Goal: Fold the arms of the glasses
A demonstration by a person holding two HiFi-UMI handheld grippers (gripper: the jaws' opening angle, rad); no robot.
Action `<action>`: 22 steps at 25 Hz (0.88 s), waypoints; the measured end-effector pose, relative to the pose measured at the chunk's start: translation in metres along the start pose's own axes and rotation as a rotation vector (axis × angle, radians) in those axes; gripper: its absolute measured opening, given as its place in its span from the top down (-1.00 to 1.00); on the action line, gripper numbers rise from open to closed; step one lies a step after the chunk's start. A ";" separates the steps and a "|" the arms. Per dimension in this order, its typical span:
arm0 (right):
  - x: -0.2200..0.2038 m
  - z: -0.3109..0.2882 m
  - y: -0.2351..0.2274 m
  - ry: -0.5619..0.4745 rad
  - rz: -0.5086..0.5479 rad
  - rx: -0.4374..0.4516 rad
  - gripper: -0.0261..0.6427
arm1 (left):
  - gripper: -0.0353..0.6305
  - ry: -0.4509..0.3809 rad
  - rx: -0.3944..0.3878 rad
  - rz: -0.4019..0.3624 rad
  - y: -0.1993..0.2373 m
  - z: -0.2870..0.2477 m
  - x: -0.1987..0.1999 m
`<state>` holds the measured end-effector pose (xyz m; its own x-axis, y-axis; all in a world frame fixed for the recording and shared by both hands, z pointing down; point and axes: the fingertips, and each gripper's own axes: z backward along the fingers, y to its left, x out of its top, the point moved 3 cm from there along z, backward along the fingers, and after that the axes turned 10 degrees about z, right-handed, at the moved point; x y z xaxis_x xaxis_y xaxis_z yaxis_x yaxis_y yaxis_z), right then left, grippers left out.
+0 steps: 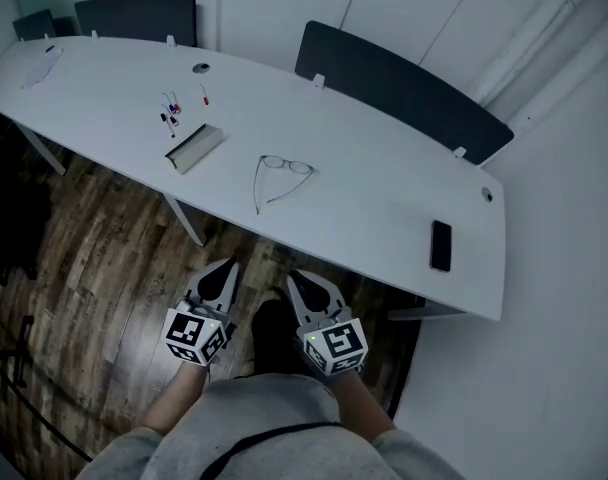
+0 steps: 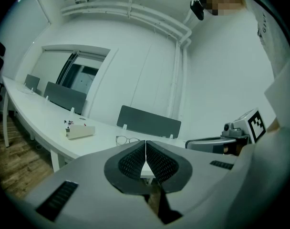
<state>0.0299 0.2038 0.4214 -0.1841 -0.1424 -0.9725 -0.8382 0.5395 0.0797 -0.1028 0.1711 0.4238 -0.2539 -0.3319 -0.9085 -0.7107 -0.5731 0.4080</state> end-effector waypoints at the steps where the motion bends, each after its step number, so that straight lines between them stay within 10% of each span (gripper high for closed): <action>1: -0.002 -0.007 -0.005 0.010 0.022 0.010 0.86 | 0.84 0.004 -0.002 -0.008 0.004 -0.006 0.001; 22: -0.027 -0.153 -0.148 0.285 0.388 0.076 0.75 | 0.56 0.125 0.039 -0.065 0.095 -0.165 0.027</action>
<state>0.0805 0.0007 0.4690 -0.6182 -0.1347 -0.7744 -0.6416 0.6555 0.3983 -0.0691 -0.0162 0.4535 -0.1244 -0.3867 -0.9138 -0.7483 -0.5682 0.3423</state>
